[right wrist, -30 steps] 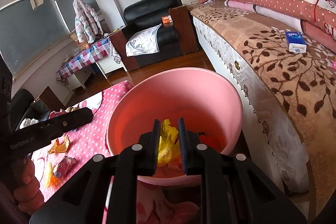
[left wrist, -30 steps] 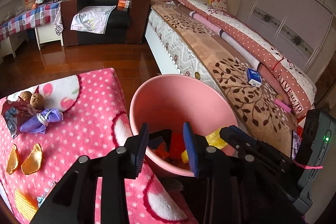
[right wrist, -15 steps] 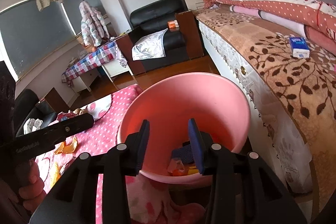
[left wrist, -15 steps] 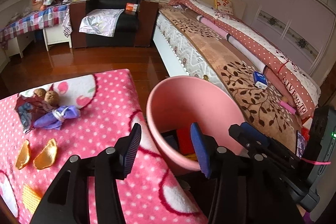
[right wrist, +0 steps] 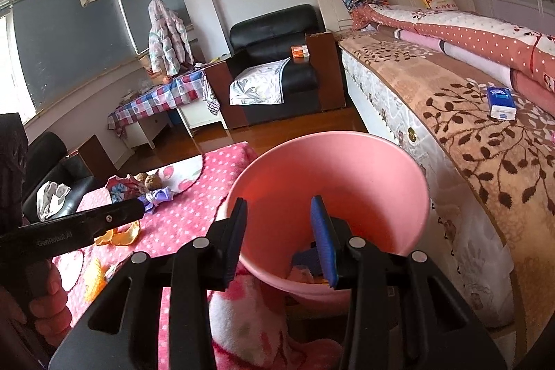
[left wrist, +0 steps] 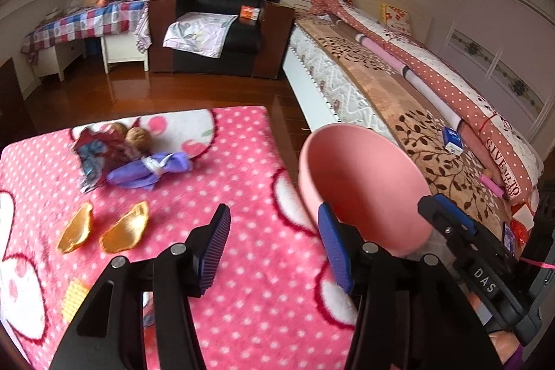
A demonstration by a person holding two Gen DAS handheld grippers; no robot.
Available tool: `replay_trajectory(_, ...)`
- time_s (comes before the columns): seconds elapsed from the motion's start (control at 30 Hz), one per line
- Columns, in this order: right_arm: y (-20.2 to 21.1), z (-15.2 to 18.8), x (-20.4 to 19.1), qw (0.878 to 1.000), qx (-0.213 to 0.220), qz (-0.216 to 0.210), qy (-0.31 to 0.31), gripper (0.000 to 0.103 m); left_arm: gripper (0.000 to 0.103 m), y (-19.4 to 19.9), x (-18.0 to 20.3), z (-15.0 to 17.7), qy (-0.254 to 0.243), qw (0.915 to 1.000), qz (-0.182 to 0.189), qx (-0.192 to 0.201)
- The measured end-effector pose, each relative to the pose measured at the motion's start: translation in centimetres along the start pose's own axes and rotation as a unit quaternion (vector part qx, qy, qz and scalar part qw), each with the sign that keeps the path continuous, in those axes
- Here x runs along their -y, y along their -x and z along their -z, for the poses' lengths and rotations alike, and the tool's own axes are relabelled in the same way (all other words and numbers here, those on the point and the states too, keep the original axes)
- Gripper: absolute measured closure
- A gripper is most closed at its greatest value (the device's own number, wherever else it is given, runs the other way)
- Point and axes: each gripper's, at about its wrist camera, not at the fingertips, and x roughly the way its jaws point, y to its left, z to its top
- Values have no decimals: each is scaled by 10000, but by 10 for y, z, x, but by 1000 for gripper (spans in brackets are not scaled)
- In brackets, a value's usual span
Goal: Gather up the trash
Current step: 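Move both open tools back over the orange peels on the table, then grasp an orange peel with the left tool while the right tool grasps another peel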
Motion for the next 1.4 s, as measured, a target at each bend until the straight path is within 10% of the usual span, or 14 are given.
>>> replay_trajectory(1.4, -16, 23, -81, 9923, -687, -956, 388, 64, 51, 67, -139, 53, 993, 9901, -978, 191)
